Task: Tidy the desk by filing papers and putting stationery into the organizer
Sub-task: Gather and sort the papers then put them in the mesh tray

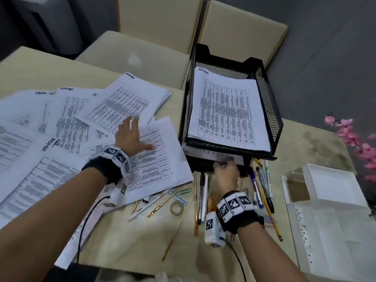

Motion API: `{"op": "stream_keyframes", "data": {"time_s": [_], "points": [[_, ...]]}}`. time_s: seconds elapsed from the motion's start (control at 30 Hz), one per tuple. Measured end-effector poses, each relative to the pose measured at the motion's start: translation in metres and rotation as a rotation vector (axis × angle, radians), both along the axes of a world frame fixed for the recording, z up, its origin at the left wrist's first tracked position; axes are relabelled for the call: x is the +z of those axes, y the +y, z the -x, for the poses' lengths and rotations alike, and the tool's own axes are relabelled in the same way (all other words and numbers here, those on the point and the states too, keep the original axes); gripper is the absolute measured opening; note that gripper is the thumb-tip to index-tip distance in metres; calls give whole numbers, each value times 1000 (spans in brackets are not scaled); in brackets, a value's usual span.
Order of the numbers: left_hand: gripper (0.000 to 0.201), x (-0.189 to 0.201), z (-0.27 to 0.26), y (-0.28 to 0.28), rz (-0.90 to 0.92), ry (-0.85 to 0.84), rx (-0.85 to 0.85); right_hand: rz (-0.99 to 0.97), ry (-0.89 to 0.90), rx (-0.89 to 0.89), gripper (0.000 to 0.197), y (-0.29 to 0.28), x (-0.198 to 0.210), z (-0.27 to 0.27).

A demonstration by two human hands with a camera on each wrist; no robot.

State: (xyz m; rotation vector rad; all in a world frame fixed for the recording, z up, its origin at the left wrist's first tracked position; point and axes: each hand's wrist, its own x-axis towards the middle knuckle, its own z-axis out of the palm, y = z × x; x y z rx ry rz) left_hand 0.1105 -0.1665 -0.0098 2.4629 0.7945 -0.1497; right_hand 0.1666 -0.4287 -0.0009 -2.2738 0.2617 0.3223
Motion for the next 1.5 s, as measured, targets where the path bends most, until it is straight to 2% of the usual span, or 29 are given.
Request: {"op": "stream_keyframes", "data": {"time_s": [0.03, 0.07, 0.13, 0.2, 0.23, 0.33, 0.43, 0.47, 0.5, 0.57, 0.6, 0.67, 0.7, 0.73, 0.8, 0.87, 0.93, 1.0, 1.07, 1.1, 1.13, 1.2, 1.27, 1.3, 1.33, 1.4, 1.43, 1.5], "points": [[111, -4, 5, 9, -3, 116, -26, -26, 50, 104, 16, 12, -4, 9], [104, -8, 10, 15, 7, 189, -44, -39, 113, 207, 19, 22, -9, 16], [78, -17, 19, 21, 41, 195, -33, -23, 235, 354, 29, 40, -15, 30], [67, -22, 26, 22, 88, 142, -3, 42, 221, 433, 27, 52, -20, 37], [73, -23, 27, 22, 113, 120, 3, 71, 176, 442, 20, 55, -18, 38], [111, -18, 34, 33, 184, 46, 39, 17, -44, 458, 20, 73, 13, 41], [117, 3, 36, 58, 302, -116, 100, -106, -278, 579, 12, 99, 67, 40], [110, 16, 37, 67, 392, -186, 85, -161, -335, 595, 13, 109, 85, 39], [93, 28, 38, 76, 491, -258, 59, -249, -379, 574, 15, 118, 103, 38], [34, 54, 43, 90, 624, -412, 49, -499, -451, 445, 19, 140, 130, 34], [16, 64, 47, 97, 656, -487, 82, -616, -468, 380, 17, 150, 137, 30], [10, 78, 55, 111, 724, -635, 212, -746, -414, 325, 15, 177, 137, 26], [9, 81, 63, 119, 766, -692, 266, -724, -366, 344, 17, 191, 132, 28], [11, 84, 72, 125, 824, -717, 298, -644, -340, 380, 21, 205, 124, 30], [23, 78, 94, 141, 898, -649, 313, -441, -341, 442, 31, 231, 103, 41], [33, 67, 119, 162, 856, -534, 357, -300, -296, 519, 29, 248, 76, 53], [31, 52, 147, 195, 766, -450, 546, -166, -146, 599, 19, 263, 44, 66], [28, 33, 173, 226, 641, -337, 777, 0, -14, 727, 25, 267, 18, 80], [23, 5, 215, 257, 480, -148, 931, 106, 54, 870, 23, 274, -2, 102], [30, -12, 234, 271, 413, -35, 984, 120, 78, 897, 19, 277, -8, 113], [45, -26, 249, 279, 358, 54, 1019, 123, 96, 906, 16, 280, -13, 121], [83, -44, 260, 281, 296, 158, 1100, 117, 124, 918, 25, 286, -18, 133], [97, -41, 255, 272, 155, 272, 1134, 103, 190, 1000, 37, 291, -17, 140], [98, -36, 247, 267, 118, 297, 1155, 99, 223, 1048, 43, 291, -17, 142], [98, -32, 238, 263, 156, 277, 1205, 98, 249, 1085, 48, 291, -14, 142], [96, -30, 222, 258, 215, 131, 1323, 85, 255, 1118, 54, 289, -4, 137], [89, -35, 216, 261, 183, 29, 1317, 64, 218, 1110, 52, 287, 4, 129], [70, -41, 210, 265, 93, -76, 1155, 8, 85, 1041, 40, 281, 23, 106]]}}
